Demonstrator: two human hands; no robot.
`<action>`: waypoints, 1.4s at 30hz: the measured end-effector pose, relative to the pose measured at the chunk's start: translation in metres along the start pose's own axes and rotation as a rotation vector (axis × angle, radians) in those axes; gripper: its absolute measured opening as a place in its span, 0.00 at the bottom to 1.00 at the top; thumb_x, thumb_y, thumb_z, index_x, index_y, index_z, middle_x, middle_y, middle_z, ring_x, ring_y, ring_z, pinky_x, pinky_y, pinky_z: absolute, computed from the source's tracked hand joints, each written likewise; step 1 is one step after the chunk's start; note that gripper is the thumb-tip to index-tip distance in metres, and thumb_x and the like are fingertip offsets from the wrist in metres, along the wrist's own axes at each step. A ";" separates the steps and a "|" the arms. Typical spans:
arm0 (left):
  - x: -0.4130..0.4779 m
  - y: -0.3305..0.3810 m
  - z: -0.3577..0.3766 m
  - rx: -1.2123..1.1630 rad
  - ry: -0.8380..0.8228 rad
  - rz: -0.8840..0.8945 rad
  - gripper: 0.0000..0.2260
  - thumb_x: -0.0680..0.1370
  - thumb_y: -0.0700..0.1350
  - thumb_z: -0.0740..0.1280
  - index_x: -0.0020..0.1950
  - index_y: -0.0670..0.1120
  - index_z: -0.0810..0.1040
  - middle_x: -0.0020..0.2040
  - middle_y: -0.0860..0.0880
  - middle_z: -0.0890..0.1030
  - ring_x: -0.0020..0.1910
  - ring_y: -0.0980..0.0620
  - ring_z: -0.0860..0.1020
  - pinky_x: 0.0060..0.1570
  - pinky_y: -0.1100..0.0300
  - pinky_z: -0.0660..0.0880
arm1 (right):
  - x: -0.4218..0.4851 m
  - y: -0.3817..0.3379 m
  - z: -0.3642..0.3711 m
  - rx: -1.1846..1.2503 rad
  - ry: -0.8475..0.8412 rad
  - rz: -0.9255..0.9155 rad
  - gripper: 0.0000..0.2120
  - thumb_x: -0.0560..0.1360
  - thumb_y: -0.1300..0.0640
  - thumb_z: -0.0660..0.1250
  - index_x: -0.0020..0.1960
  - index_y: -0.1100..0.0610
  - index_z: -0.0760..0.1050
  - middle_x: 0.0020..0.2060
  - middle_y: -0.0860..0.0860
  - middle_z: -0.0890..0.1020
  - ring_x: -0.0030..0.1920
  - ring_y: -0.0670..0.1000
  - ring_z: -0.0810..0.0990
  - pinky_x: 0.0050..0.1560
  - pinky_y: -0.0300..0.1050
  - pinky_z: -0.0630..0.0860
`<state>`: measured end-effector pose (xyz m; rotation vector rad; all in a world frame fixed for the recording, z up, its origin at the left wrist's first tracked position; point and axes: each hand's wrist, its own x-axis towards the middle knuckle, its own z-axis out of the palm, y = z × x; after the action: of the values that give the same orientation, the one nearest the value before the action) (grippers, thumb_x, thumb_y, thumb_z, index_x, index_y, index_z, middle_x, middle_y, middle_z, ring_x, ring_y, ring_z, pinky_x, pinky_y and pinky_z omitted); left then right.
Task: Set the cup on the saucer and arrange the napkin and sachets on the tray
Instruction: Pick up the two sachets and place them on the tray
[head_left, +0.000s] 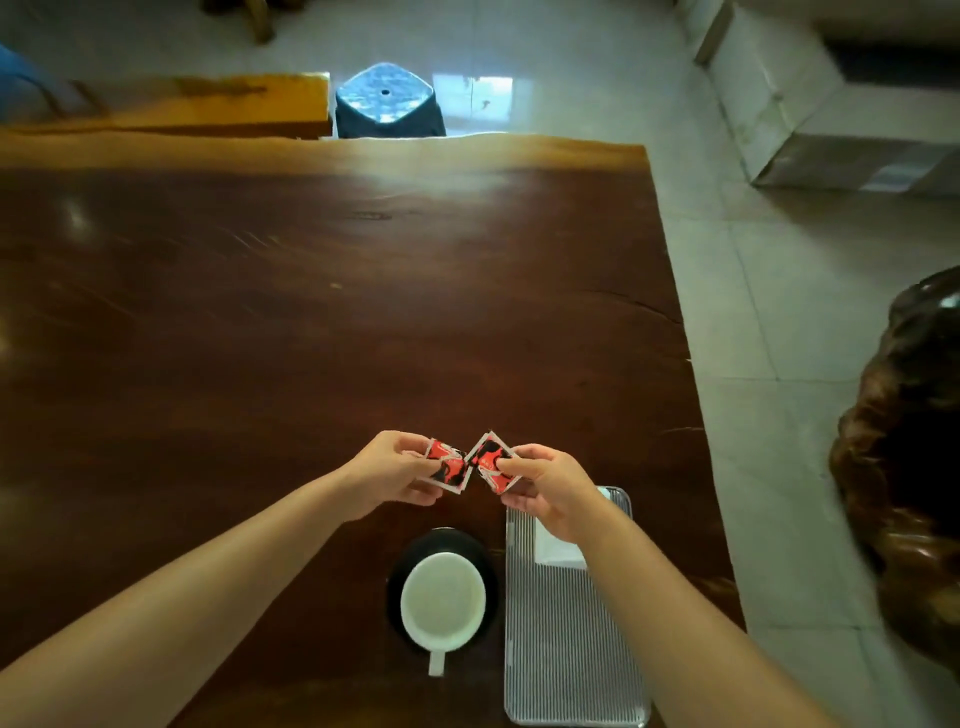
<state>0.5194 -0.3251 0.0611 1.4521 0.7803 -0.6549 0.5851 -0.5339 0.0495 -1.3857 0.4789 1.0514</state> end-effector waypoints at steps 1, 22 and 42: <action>-0.011 -0.002 0.009 -0.028 -0.022 0.022 0.08 0.80 0.35 0.68 0.57 0.40 0.81 0.50 0.39 0.84 0.43 0.47 0.85 0.45 0.55 0.84 | -0.012 0.002 -0.006 0.033 -0.005 -0.012 0.06 0.76 0.68 0.70 0.51 0.62 0.78 0.46 0.60 0.85 0.44 0.56 0.84 0.49 0.51 0.81; -0.114 -0.058 0.172 0.040 -0.148 0.155 0.13 0.74 0.36 0.75 0.57 0.38 0.81 0.51 0.39 0.85 0.51 0.42 0.85 0.60 0.43 0.80 | -0.159 0.098 -0.093 -0.486 0.005 -0.250 0.11 0.73 0.53 0.77 0.54 0.54 0.84 0.44 0.50 0.87 0.45 0.50 0.85 0.38 0.40 0.77; -0.125 -0.060 0.201 -0.345 0.072 0.019 0.03 0.79 0.33 0.67 0.51 0.37 0.80 0.54 0.37 0.84 0.51 0.40 0.85 0.48 0.51 0.84 | -0.165 0.120 -0.109 0.093 -0.110 -0.180 0.08 0.74 0.63 0.73 0.53 0.61 0.82 0.44 0.56 0.85 0.41 0.53 0.83 0.42 0.45 0.81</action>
<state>0.4098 -0.5359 0.1160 1.1700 0.8867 -0.4292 0.4373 -0.7058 0.0954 -1.2568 0.3122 0.9416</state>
